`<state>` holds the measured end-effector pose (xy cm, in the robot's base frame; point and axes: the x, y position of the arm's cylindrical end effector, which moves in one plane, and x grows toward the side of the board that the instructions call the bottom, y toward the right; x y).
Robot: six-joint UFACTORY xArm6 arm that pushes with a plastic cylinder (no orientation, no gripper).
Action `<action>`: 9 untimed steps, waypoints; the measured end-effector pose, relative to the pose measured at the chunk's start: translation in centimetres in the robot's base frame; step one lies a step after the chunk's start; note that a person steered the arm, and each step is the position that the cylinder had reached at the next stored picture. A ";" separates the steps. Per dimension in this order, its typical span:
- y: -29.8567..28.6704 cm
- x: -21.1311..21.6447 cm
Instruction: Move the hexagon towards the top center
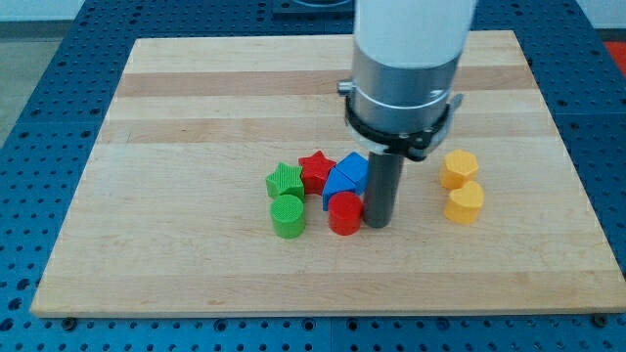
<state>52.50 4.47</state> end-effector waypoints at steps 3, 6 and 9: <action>4.2 1.3; 6.9 -3.4; 14.1 1.8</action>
<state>54.27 18.55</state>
